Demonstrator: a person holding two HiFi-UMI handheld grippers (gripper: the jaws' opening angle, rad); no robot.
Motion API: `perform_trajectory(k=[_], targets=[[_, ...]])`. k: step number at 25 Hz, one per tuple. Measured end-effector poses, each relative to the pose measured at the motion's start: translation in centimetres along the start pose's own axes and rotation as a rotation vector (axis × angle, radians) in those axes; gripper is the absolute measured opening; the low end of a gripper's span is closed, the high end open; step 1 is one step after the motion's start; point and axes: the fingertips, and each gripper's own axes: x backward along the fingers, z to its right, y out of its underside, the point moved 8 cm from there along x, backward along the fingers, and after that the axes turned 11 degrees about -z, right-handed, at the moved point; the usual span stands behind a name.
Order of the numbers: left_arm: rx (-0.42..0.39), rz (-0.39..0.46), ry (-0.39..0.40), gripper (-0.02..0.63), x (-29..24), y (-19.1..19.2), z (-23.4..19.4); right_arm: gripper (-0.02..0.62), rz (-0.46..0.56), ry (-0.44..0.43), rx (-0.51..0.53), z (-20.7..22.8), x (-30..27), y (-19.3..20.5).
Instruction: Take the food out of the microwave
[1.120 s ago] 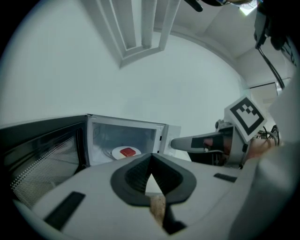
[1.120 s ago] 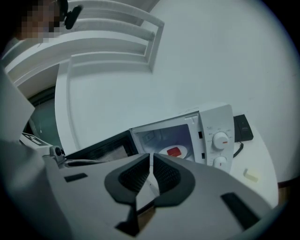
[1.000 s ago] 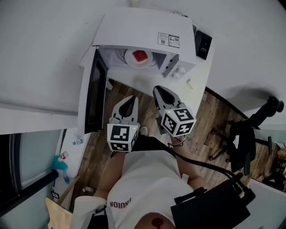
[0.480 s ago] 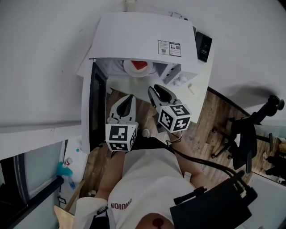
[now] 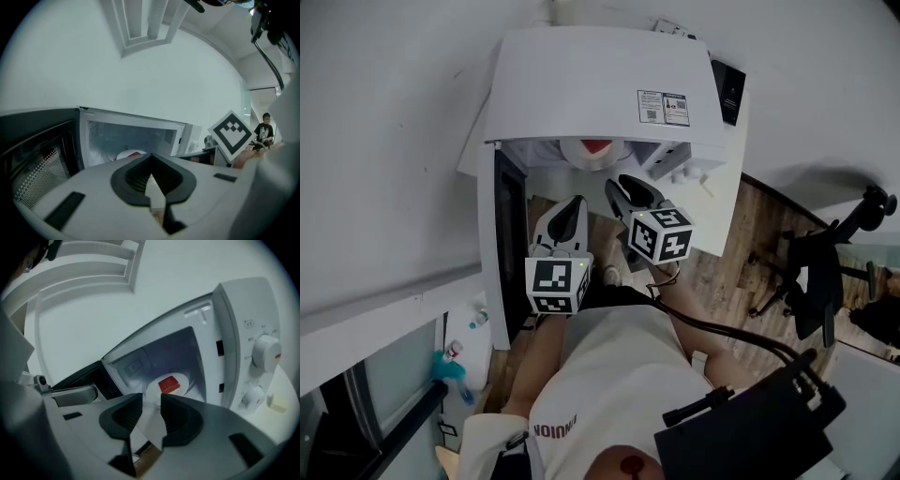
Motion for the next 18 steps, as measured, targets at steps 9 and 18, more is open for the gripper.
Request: perform_trajectory(k=[9, 18], targets=[[0.007, -0.008, 0.001, 0.014, -0.3, 0.1, -1.8, 0.149, -0.058, 0.001, -0.097, 1.0, -3.1, 0.8], [0.021, -0.001, -0.015, 0.014, 0.0, -0.1, -2.8, 0.156, -0.055, -0.031, -0.234, 2.0, -5.1, 0.7]])
